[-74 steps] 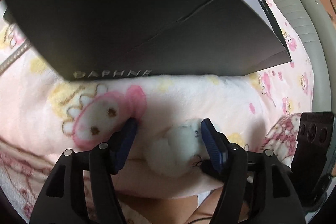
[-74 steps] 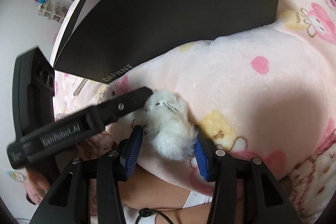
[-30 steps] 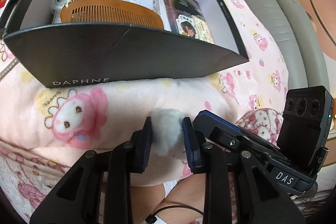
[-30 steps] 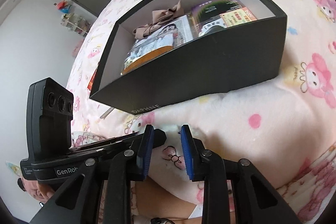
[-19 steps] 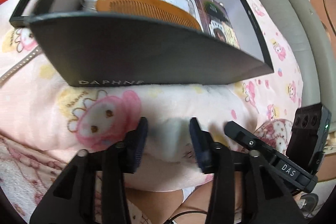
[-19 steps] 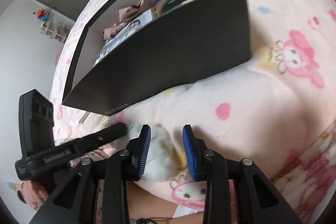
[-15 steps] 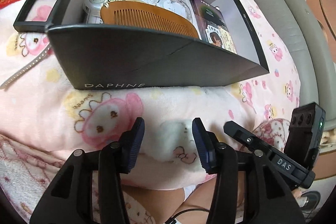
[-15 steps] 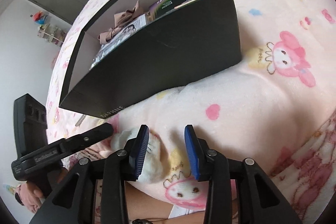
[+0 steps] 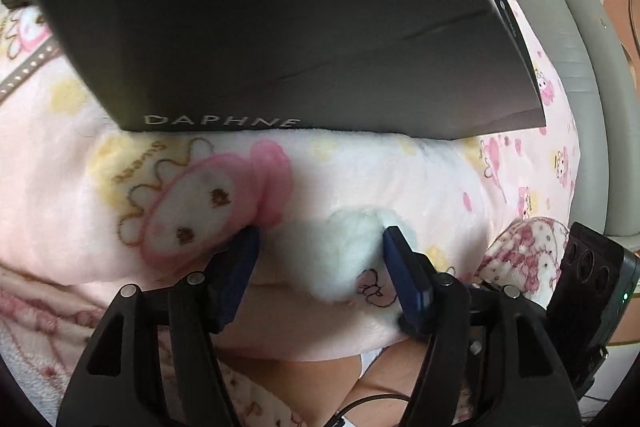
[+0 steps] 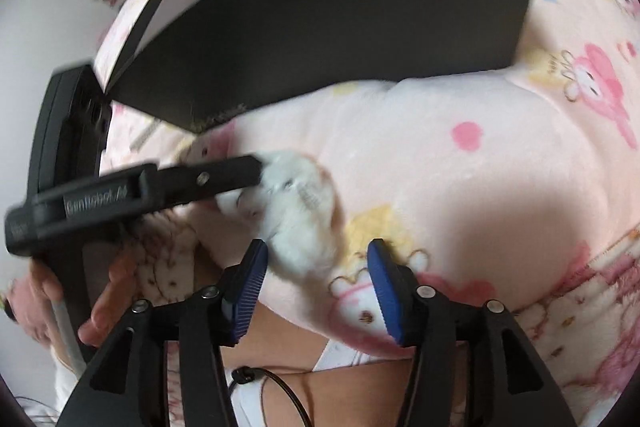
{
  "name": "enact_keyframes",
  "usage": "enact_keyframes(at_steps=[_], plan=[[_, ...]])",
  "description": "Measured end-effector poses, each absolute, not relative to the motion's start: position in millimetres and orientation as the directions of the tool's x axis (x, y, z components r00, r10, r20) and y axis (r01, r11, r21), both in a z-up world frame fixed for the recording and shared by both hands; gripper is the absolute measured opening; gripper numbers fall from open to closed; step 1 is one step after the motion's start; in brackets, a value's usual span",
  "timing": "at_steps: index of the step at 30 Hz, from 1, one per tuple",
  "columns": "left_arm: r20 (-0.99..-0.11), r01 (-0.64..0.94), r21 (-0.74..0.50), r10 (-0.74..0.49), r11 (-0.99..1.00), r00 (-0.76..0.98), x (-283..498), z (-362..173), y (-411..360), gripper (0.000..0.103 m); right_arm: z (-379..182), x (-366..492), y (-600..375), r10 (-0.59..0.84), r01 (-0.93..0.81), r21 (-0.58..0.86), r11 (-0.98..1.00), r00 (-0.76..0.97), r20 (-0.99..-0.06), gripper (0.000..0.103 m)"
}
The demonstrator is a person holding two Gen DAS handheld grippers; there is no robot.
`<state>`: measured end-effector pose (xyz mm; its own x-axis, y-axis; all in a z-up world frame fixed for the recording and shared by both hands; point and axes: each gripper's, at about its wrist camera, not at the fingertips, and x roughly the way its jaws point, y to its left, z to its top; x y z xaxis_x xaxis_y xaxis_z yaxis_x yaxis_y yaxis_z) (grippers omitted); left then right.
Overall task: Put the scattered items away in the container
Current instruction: 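Lift the white fluffy keychain off the bed beside the box wall, then carry the held keychain over the black box with the left tool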
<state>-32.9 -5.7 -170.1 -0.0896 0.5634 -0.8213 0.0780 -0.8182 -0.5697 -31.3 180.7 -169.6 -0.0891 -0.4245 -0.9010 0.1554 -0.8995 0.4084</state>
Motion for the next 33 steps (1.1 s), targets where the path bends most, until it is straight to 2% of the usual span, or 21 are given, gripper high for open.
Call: enact_keyframes(at_steps=[2, 4, 6, 11, 19, 25, 33], plan=[[-0.815, 0.072, -0.579, 0.574, -0.812, -0.085, -31, -171, -4, 0.062, -177, -31, 174, -0.442, 0.167, 0.427, -0.889, -0.066, -0.894, 0.051], [-0.797, 0.078, -0.603, 0.598, -0.794, -0.08, -29, -171, -5, 0.049, -183, -34, 171, -0.441, 0.159, 0.426, -0.891, -0.076, -0.894, 0.049], [-0.788, 0.071, -0.615, 0.609, -0.785, -0.096, -26, -166, -6, 0.043, -180, -35, 171, -0.443, 0.154, 0.427, -0.891, -0.097, -0.891, 0.038], [-0.782, 0.037, -0.614, 0.602, -0.788, -0.158, -21, -144, -9, 0.037, -169, -34, 171, -0.449, 0.193, 0.423, -0.885, -0.119, -0.885, 0.034], [-0.715, -0.048, -0.649, 0.63, -0.759, -0.303, -28, -72, -14, 0.034, -109, -42, 187, -0.515, 0.251, 0.461, -0.851, -0.231, -0.826, 0.034], [-0.692, -0.069, -0.639, 0.612, -0.766, -0.384, -81, -29, -7, 0.034, -62, -95, 188, -0.546, 0.332, 0.45, -0.829, -0.302, -0.782, 0.034], [-0.7, 0.052, -0.673, 0.613, -0.738, -0.367, -155, -61, -21, 0.034, -72, -179, 173, -0.516, 0.366, 0.415, -0.833, -0.247, -0.82, 0.034]])
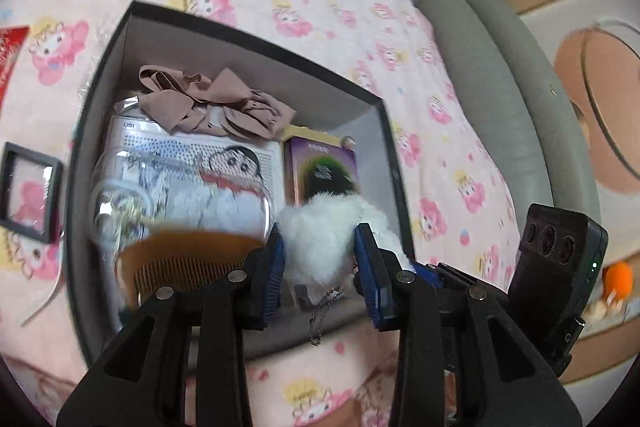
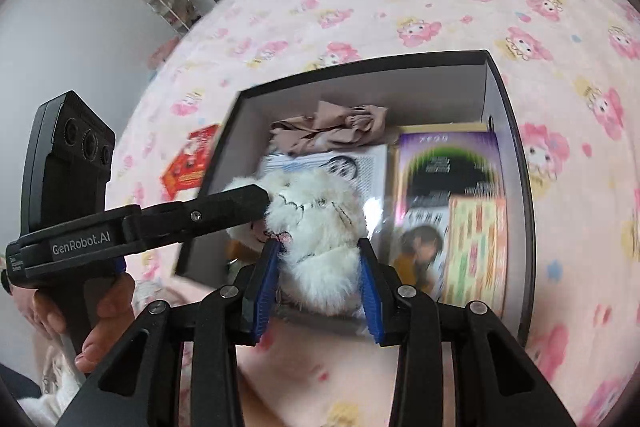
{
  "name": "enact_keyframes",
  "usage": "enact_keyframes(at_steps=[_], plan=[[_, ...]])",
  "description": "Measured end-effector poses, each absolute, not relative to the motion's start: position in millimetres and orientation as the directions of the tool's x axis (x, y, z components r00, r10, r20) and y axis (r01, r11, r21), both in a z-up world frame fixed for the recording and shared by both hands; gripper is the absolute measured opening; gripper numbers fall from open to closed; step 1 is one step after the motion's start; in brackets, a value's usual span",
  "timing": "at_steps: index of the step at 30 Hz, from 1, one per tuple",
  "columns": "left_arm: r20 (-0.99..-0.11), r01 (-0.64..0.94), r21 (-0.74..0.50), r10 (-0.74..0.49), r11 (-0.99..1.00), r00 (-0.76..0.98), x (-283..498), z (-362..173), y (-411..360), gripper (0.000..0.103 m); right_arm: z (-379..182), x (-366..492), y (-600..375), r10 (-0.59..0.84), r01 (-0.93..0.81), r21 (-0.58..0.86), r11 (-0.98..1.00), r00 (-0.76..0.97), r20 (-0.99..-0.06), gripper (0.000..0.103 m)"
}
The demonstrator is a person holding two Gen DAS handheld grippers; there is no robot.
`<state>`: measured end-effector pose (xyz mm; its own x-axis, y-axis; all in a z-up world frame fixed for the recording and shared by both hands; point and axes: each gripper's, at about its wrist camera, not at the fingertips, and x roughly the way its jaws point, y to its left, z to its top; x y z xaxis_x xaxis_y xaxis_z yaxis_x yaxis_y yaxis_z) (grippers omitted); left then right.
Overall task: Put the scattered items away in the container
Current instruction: 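Carry the held keychain over the black box with the left tool, then lower the keychain into the box and open the left tool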
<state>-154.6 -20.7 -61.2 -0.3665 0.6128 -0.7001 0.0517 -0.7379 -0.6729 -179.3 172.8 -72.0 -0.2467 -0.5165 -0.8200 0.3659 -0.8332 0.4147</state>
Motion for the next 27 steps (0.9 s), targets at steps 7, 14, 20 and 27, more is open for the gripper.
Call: enact_keyframes(at_steps=[7, 14, 20, 27], plan=[[-0.728, 0.092, -0.645, 0.573, -0.759, -0.377, -222, -80, -12, 0.034, -88, -256, 164, -0.448, 0.387, 0.337, -0.858, -0.246, -0.859, 0.034], [-0.801, 0.116, -0.575, 0.528, -0.81, -0.281, -245, -122, 16, 0.032, -125, -275, 171, -0.352, 0.354, 0.242, -0.903, -0.289, -0.89, 0.035], [-0.816, 0.108, -0.539, 0.487, -0.835, -0.311, -232, -116, 18, 0.032, -110, -256, 180, -0.34, 0.349, 0.214, -0.912, -0.355, -0.871, 0.035], [-0.847, 0.134, -0.49, 0.434, -0.861, -0.307, -232, -115, 18, 0.032, -109, -247, 179, -0.454, 0.365, 0.363, -0.857, -0.204, -0.867, 0.035]])
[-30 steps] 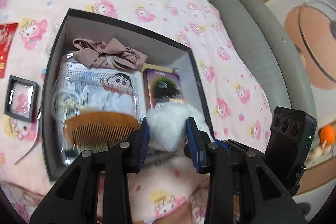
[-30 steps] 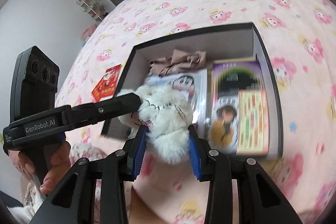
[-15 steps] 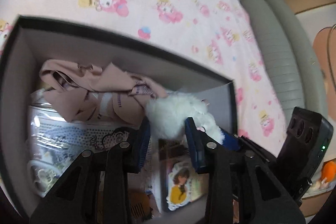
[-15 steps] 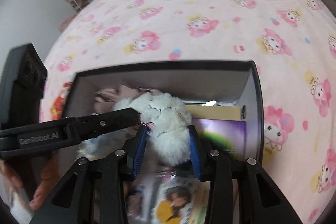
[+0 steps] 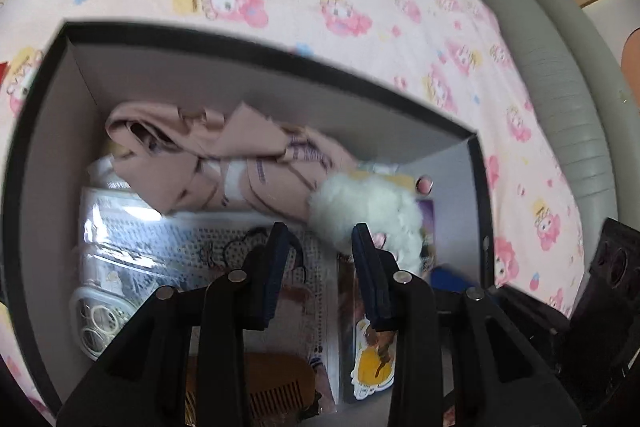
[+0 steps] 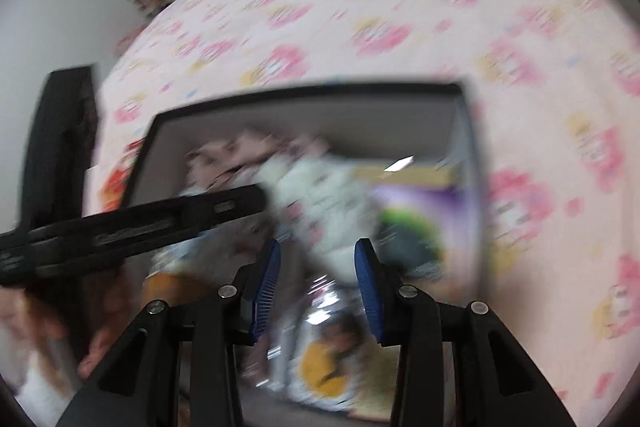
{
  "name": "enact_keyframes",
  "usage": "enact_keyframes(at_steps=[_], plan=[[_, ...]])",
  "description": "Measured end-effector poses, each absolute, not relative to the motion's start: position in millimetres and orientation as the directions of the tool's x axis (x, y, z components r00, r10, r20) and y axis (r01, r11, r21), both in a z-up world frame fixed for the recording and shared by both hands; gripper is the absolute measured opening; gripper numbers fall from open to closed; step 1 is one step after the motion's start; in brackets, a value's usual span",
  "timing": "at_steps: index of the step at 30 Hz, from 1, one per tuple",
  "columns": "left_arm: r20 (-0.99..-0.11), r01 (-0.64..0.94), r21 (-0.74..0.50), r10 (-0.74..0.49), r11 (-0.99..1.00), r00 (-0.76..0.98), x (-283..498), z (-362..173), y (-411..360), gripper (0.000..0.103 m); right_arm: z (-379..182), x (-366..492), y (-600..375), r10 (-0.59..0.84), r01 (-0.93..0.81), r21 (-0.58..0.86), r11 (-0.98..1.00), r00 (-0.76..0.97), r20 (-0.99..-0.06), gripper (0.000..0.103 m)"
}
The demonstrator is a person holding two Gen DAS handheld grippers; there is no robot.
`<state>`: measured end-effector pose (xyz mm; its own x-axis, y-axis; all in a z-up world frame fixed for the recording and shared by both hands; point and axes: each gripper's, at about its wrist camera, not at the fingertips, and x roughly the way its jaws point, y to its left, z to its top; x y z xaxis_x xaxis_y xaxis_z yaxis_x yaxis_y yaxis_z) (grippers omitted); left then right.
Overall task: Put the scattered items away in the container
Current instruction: 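Lower the keychain into the box and open the left tool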
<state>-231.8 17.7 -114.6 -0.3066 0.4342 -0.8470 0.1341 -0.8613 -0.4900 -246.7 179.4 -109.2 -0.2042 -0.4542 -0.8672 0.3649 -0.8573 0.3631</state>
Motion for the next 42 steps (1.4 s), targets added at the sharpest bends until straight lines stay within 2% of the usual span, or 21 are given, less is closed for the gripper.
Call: enact_keyframes(at_steps=[3, 7, 11, 20, 27, 32, 34, 39, 42], plan=[[-0.867, 0.108, -0.463, 0.424, -0.88, -0.26, -237, -121, 28, 0.032, -130, -252, 173, -0.452, 0.345, 0.387, -0.855, -0.128, -0.883, 0.034], [-0.874, 0.105, -0.447, 0.409, -0.888, -0.262, -248, -125, 33, 0.032, -142, -274, 173, -0.361, 0.297, 0.296, -0.908, -0.192, -0.913, 0.032], [-0.856, 0.124, -0.481, 0.435, -0.868, -0.278, -256, -122, 26, 0.032, -140, -286, 166, -0.304, 0.293, 0.228, -0.928, -0.247, -0.92, 0.031], [-0.795, 0.143, -0.542, 0.45, -0.828, -0.407, -253, -105, 9, 0.032, -109, -270, 180, -0.395, 0.334, 0.301, -0.893, -0.267, -0.879, 0.031], [-0.823, 0.152, -0.533, 0.468, -0.832, -0.322, -267, -127, 23, 0.032, -112, -275, 182, -0.341, 0.308, 0.239, -0.921, -0.34, -0.876, 0.029], [-0.816, 0.137, -0.523, 0.448, -0.841, -0.364, -258, -110, 21, 0.032, -117, -274, 180, -0.346, 0.313, 0.246, -0.917, -0.321, -0.882, 0.029], [-0.804, 0.116, -0.516, 0.433, -0.849, -0.407, -247, -97, 19, 0.033, -105, -265, 185, -0.321, 0.303, 0.213, -0.929, -0.368, -0.873, 0.031], [-0.772, 0.049, -0.512, 0.434, -0.858, -0.465, -224, -69, 21, 0.052, -75, -243, 190, -0.303, 0.282, 0.187, -0.941, -0.459, -0.835, 0.046], [-0.761, 0.0, -0.456, 0.39, -0.89, -0.519, -201, -46, 24, 0.053, -63, -225, 191, -0.264, 0.247, 0.157, -0.956, -0.497, -0.827, 0.056]])
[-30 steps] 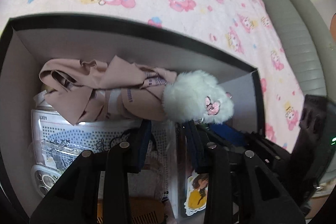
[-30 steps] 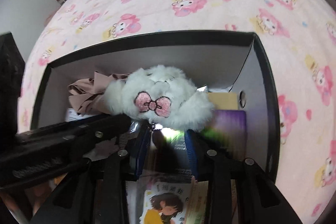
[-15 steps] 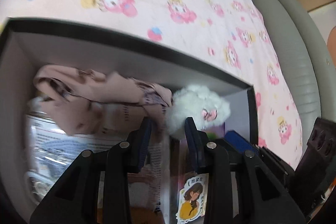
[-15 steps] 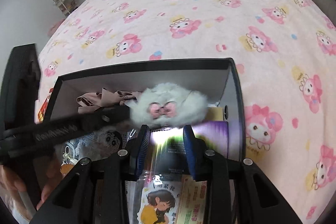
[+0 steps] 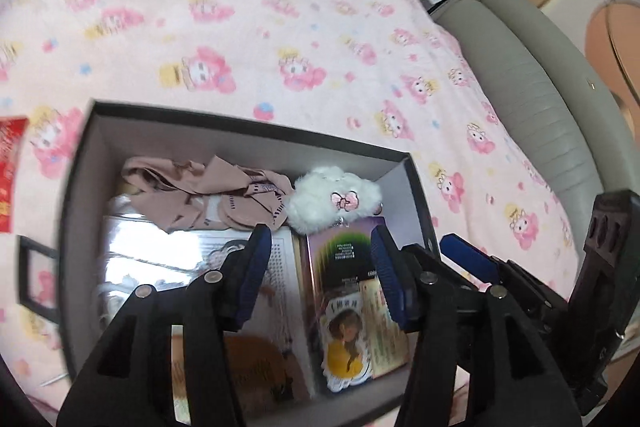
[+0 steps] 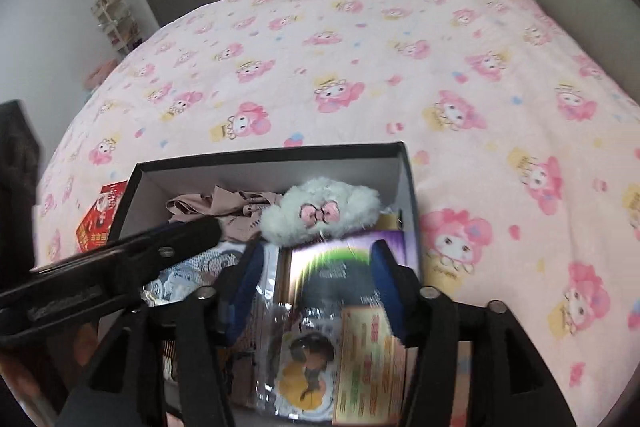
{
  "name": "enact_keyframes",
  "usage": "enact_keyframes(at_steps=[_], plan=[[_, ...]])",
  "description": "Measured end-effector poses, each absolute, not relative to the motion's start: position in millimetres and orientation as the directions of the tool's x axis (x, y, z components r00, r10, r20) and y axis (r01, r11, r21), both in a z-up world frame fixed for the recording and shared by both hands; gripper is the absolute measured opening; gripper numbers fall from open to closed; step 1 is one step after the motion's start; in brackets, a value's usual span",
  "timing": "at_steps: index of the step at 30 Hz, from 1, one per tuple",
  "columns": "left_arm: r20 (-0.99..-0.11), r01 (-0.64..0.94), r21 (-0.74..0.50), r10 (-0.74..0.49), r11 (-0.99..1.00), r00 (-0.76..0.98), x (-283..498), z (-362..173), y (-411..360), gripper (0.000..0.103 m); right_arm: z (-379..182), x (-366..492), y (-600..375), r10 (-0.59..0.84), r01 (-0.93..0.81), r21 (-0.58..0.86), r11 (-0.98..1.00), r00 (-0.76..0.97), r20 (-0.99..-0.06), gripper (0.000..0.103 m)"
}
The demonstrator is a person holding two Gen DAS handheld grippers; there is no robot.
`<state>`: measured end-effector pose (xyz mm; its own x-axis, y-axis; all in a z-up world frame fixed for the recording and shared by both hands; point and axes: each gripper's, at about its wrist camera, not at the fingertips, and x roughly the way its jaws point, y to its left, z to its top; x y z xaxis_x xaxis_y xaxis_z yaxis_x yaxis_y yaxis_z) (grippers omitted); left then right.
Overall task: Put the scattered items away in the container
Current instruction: 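Lower the keychain into the box and open the left tool, then withdraw the left tool from the box toward the black square frame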
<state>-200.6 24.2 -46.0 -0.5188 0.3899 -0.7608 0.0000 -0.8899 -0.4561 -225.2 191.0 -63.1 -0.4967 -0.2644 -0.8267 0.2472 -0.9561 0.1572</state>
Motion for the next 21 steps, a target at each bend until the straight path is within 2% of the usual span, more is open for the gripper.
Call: enact_keyframes(at_steps=[3, 10, 14, 21], plan=[[-0.757, -0.03, -0.413, 0.362, -0.91, -0.544, -181, -32, 27, 0.053, -57, -206, 191, -0.26, 0.221, 0.168, -0.961, -0.504, -0.824, 0.057], [-0.732, -0.071, -0.403, 0.368, -0.912, -0.573, -127, -3, 16, 0.053, -39, -158, 191, -0.266, 0.17, 0.207, -0.964, -0.533, -0.803, 0.057], [-0.723, -0.097, -0.374, 0.356, -0.922, -0.592, -101, 12, 9, 0.057, -27, -131, 188, -0.285, 0.173, 0.227, -0.958, -0.551, -0.784, 0.057], [-0.723, -0.103, -0.344, 0.333, -0.933, -0.606, -63, 21, -5, 0.058, -15, -97, 175, -0.299, 0.185, 0.235, -0.954, -0.556, -0.776, 0.057]])
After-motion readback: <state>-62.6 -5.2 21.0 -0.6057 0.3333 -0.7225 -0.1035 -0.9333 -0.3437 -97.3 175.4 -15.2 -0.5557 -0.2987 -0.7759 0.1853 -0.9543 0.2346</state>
